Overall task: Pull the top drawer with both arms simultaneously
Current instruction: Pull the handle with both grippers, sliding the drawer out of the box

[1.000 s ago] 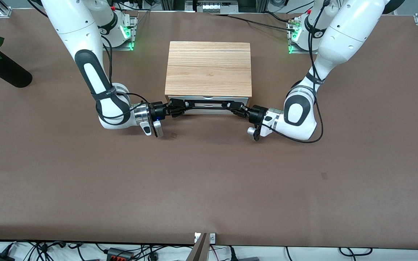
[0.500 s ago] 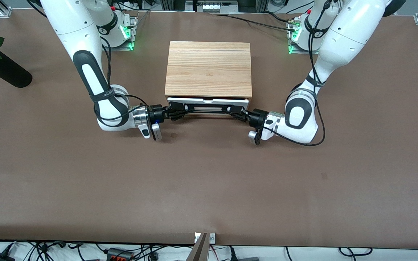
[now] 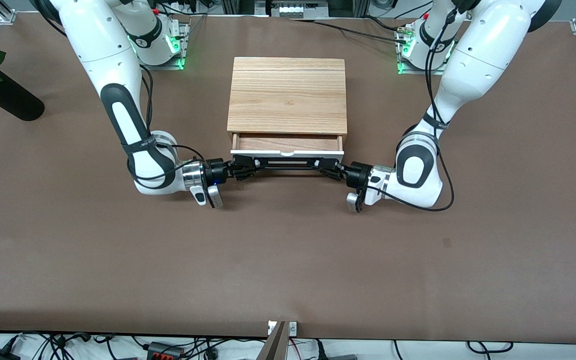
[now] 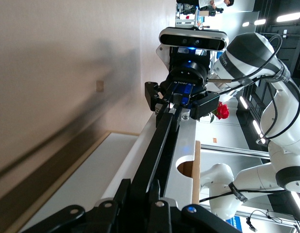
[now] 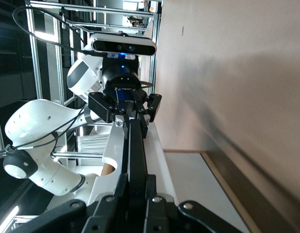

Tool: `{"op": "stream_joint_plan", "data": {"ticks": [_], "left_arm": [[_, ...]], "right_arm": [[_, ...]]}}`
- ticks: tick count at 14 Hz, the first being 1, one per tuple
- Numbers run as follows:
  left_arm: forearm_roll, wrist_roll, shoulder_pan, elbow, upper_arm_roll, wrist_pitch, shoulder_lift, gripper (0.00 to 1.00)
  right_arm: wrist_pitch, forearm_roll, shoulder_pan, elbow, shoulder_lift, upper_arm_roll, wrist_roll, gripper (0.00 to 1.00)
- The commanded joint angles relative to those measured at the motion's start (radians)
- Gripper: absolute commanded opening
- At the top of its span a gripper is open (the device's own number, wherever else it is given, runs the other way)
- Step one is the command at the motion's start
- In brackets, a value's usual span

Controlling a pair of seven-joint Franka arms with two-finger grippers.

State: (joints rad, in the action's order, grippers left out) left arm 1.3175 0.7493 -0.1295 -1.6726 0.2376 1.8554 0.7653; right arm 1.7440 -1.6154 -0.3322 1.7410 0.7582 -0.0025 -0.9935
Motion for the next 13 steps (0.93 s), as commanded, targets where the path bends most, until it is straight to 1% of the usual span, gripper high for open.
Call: {"op": "stream_joint_plan", "data": {"ticks": [1,2,4,6,8,9,10,11,12,13], "left_arm": [[0.042,-0.044,0.034,0.103,0.003,-0.013,0.031,0.17],[0.042,-0.044,0.034,0.122,0.003,-0.013,0.043,0.17],[0.042,-0.044,0.036,0.129,0.0,-0.004,0.049,0.17],[0.043,-0.042,0.036,0.131,-0.001,0.008,0.048,0.17],[0.042,-0.044,0.036,0.155,-0.001,0.021,0.049,0.17],[0.042,-0.044,0.036,0.16,-0.001,0.022,0.054,0.17],[0.042,-0.044,0.036,0.162,-0.001,0.022,0.054,0.17],[0.042,-0.044,0.036,0.162,-0.001,0.022,0.054,0.17],[0.042,-0.044,0.037,0.162,-0.001,0.022,0.054,0.17],[0.042,-0.044,0.04,0.162,-0.001,0.022,0.054,0.17]], "right_arm": [[0.063,0.002,-0.011,-0.124,0.11,0.001,0.019,0.14],[0.066,0.002,-0.01,-0.155,0.131,0.001,0.029,0.15],[0.069,0.003,0.004,-0.19,0.15,-0.002,0.045,0.15],[0.069,0.003,0.005,-0.204,0.153,-0.005,0.05,0.15],[0.069,0.009,0.012,-0.207,0.154,-0.005,0.05,0.16],[0.069,0.009,0.012,-0.207,0.154,-0.005,0.05,0.18],[0.069,0.012,0.012,-0.205,0.153,-0.005,0.05,0.24],[0.072,0.014,0.01,-0.204,0.15,-0.005,0.052,0.41],[0.08,0.012,0.012,-0.199,0.148,-0.005,0.052,0.67],[0.081,0.012,0.013,-0.196,0.148,-0.005,0.05,0.97]]}}
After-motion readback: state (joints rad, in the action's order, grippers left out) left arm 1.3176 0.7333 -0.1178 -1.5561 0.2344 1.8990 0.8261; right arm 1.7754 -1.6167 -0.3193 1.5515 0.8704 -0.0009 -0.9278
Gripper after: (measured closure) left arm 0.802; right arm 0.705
